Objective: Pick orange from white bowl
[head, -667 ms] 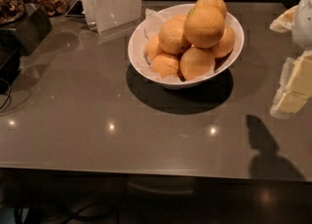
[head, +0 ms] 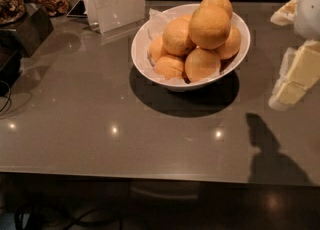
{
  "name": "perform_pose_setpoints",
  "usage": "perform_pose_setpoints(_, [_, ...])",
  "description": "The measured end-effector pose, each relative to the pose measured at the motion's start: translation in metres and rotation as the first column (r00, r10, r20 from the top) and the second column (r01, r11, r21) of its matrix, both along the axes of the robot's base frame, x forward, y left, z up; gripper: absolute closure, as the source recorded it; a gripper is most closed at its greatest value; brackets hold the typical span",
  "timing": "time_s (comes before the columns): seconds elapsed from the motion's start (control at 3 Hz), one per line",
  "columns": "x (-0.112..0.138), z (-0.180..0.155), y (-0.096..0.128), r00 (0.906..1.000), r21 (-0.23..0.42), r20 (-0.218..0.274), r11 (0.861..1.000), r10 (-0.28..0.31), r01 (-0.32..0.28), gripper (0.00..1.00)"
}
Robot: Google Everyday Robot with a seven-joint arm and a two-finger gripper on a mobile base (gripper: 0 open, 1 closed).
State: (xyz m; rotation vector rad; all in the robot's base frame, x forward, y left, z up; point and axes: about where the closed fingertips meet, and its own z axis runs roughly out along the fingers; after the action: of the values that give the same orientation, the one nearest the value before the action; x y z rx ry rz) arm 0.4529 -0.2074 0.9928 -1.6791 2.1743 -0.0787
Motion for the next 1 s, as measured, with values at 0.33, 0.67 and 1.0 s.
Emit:
perform_pose_setpoints(0.33, [0.027,0.012,0.015,0.999,0.074,0.031,0.997,0.032,-0.035,0.0])
perform_pose_setpoints(0.67, [0.057,0.016,0.026,0.9986,0.141,0.037,0.989,0.037,-0.042,0.0])
perform_pose_setpoints(1.0, [0.059,0.018,0.026,0.9984,0.145,0.043,0.988,0.037,-0.043,0.0])
